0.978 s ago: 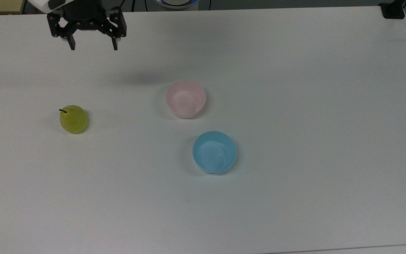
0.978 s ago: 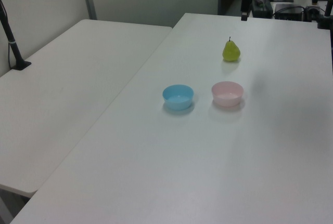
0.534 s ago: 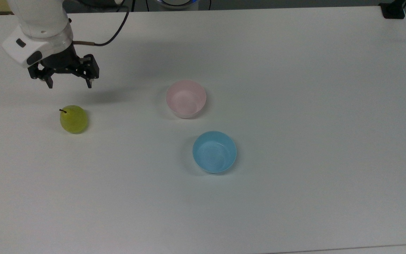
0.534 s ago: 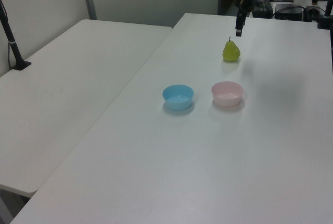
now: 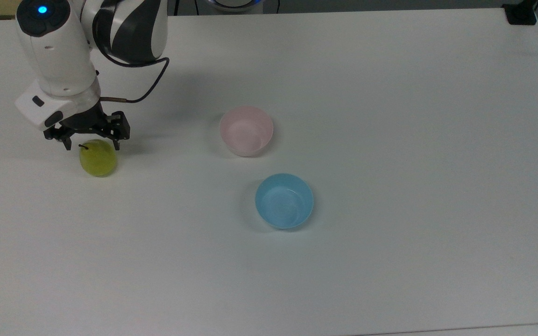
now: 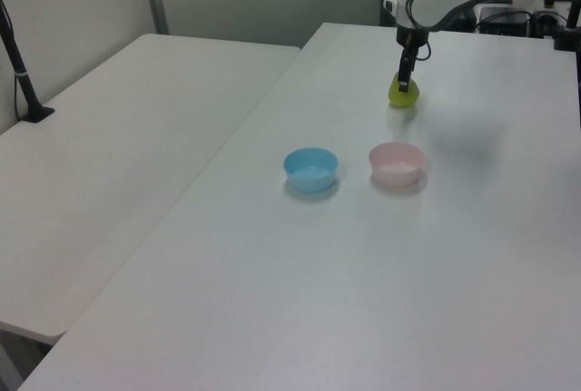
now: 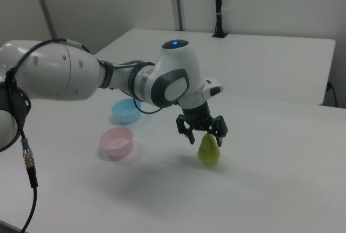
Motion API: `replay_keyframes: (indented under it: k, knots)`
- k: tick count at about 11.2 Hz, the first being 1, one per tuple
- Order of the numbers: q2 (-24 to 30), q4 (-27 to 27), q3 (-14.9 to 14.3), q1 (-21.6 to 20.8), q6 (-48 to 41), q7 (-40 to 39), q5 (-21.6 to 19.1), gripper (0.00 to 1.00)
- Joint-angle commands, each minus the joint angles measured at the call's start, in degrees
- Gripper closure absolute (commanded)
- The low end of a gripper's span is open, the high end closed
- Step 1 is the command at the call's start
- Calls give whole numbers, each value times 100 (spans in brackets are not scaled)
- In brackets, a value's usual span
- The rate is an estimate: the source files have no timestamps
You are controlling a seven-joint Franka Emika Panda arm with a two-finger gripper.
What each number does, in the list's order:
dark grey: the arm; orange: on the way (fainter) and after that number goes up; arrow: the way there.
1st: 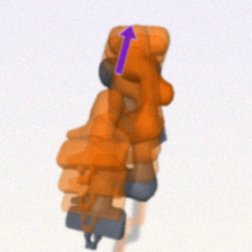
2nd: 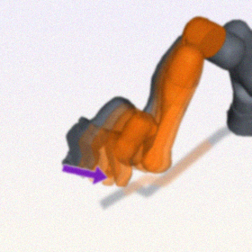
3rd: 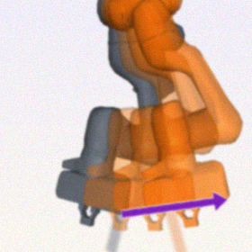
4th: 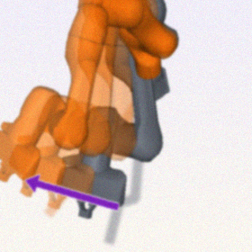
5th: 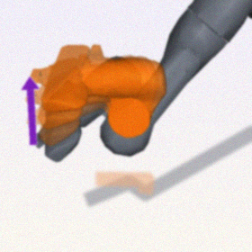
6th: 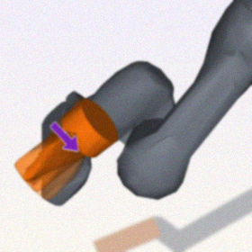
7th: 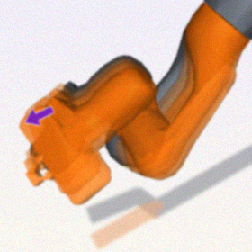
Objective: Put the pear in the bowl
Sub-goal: 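Close the gripper around the green pear's body, then lift the pear and carry it over the pink bowl, lowering inside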
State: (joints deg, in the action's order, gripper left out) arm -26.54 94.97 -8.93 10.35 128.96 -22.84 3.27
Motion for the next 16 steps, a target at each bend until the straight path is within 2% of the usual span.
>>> replay_keyframes:
  k: [1,2,4,5,6,8,10,12,14,16]
  knots:
    - [-149,-31,-21,-6,286,-80,-20,8]
    - [-184,-31,-21,-6,313,-80,-20,19]
    - [-194,-22,-21,-6,313,-106,-28,48]
    - [-150,-22,-21,-6,305,-106,-28,57]
    - [-80,-22,-21,-6,235,-115,-28,62]
    - [244,135,-12,-50,95,-80,-28,62]
    - [561,153,40,-216,-492,-54,-28,62]
    - [965,284,41,-602,-1116,86,-20,62]
    - [1334,487,58,-971,-1478,542,-28,62]
    - [1476,610,102,-1463,-1777,1200,-20,62]
